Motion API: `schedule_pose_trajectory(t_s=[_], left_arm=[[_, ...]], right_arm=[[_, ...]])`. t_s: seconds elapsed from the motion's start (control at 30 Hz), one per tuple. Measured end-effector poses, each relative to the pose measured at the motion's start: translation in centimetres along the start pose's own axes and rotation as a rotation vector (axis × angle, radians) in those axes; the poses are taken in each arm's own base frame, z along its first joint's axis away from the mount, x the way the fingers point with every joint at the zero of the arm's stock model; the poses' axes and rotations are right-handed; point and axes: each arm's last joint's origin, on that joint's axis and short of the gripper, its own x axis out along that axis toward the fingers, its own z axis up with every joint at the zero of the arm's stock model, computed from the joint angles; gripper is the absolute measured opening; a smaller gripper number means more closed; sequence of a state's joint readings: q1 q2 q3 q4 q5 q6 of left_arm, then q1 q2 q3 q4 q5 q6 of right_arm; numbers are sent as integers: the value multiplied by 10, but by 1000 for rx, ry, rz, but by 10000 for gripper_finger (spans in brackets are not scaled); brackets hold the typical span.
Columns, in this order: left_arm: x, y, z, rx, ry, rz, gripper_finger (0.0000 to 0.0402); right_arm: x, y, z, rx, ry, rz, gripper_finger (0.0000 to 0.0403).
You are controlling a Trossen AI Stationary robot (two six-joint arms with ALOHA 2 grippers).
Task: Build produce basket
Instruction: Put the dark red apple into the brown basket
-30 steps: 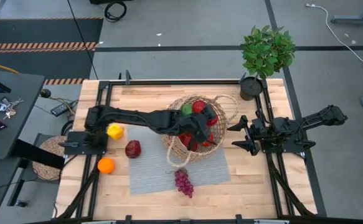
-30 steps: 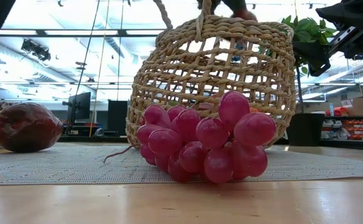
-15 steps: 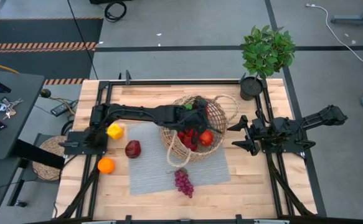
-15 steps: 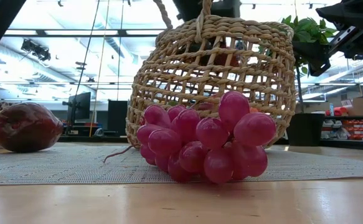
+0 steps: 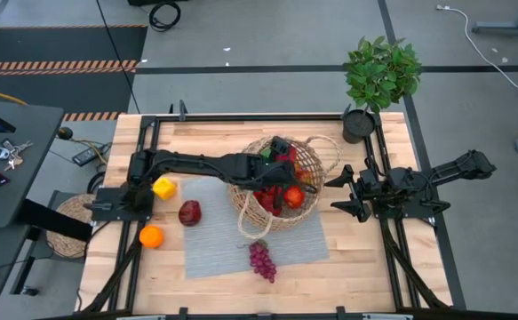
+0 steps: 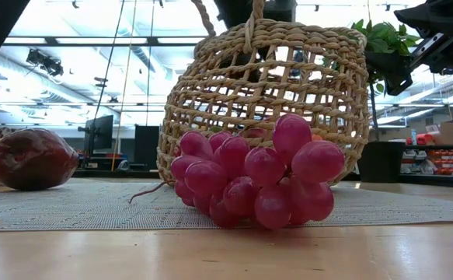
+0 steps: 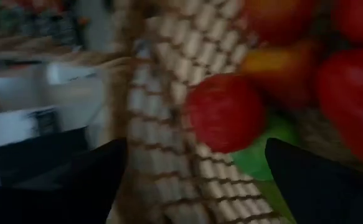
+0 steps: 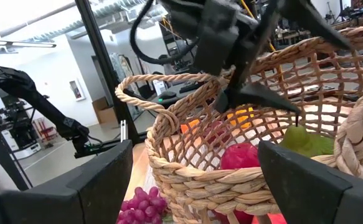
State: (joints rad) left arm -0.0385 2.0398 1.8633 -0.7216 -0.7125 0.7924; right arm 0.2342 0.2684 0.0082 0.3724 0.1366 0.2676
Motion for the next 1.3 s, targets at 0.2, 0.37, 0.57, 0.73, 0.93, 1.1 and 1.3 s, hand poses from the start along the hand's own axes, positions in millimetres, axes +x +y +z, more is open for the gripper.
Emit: schedule_pose_trajectory(t_s=[0.2, 0.37, 0.57, 0.73, 0.93, 1.1, 1.3], left_arm=[[-39, 16, 10, -51, 1, 196, 388], [-84, 37, 13, -112, 9, 339, 387], [-143, 46, 13, -270, -115, 360, 386], [-176, 41, -16, -381, -106, 284, 386], [-196, 32, -65, -588, 32, 199, 386], [-203, 14, -72, -692, 67, 135, 386], [-208, -12, -99, -772, 83, 120, 386]], right_arm=[[0, 0, 0, 0, 0, 0, 348], [0, 0, 0, 0, 0, 0, 348], [0, 0, 0, 0, -2, 0, 348], [0, 0, 0, 0, -2, 0, 348], [0, 0, 0, 0, 0, 0, 348], [0, 0, 0, 0, -1, 0, 348], [0, 0, 0, 0, -2, 1, 348]])
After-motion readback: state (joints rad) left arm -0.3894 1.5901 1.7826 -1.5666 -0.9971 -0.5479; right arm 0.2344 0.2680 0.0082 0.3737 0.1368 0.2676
